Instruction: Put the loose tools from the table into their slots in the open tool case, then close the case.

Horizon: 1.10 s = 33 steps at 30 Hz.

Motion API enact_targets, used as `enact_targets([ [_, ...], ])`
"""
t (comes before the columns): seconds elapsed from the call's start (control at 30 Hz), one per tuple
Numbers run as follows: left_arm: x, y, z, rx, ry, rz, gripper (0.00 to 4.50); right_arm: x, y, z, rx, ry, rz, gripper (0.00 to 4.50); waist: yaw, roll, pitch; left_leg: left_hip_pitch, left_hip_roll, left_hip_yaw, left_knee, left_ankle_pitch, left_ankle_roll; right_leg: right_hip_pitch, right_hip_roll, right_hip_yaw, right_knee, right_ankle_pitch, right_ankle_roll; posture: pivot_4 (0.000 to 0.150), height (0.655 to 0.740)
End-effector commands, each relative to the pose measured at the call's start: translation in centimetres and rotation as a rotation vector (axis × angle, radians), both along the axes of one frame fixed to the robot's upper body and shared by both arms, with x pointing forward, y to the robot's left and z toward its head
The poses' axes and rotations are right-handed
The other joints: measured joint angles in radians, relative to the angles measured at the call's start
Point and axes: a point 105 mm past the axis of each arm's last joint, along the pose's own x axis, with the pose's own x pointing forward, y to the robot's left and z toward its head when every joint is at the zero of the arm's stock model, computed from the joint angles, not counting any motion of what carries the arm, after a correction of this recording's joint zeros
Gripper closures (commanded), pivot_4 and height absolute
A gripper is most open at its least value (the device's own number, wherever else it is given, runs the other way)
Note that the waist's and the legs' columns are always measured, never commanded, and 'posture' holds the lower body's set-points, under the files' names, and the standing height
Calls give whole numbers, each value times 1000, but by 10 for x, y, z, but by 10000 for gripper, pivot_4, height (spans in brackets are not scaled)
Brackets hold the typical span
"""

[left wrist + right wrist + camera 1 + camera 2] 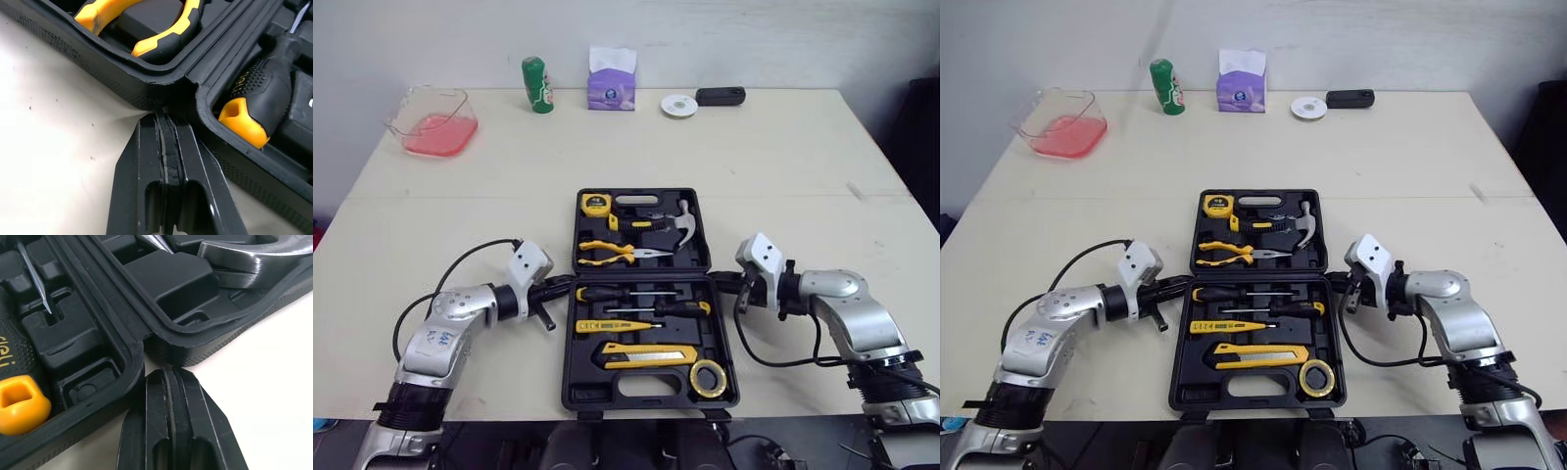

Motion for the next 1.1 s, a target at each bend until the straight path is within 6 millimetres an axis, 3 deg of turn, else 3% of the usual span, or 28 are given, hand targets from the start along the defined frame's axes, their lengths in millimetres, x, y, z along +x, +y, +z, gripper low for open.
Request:
enact_targets([
  [0.03,-1,-33,10,-13,-52,-141,44744,-3,10,19,-9,-63,55,45000,3,0,0,0,0,0,0,0,0,0,0,0,0,0,0,1500,7400],
  [0.63,-19,-28,8,10,-42,-136,44744,-3,-1,20,-43,-87,48,45000,-5,0,0,0,0,0,0,0,1,0,0,1,0,0,1,1500,7400],
  [0.87,-18,9,12,70,-88,7,44744,1,-32,20,-116,-125,-51,45000,-6,0,0,0,0,0,0,0,1,0,0,1,0,0,1,1500,7400],
  [0.97,-22,31,21,73,-136,55,44744,-2,-47,29,-46,-85,-116,45000,-7,0,0,0,1,1,0,0,0,0,0,1,0,0,1,1500,7400],
  [1.03,-25,52,28,36,-133,129,45000,-5,-62,34,-82,-98,-138,38608,-6,0,0,0,1,0,0,0,0,0,-1,1,-1,0,1,1500,7400],
  [1.1,-27,65,39,-26,-121,172,38430,-5,-71,46,-56,-103,-170,30934,-7,0,0,0,1,0,0,0,1,0,-1,1,-2,0,1,1500,7400],
])
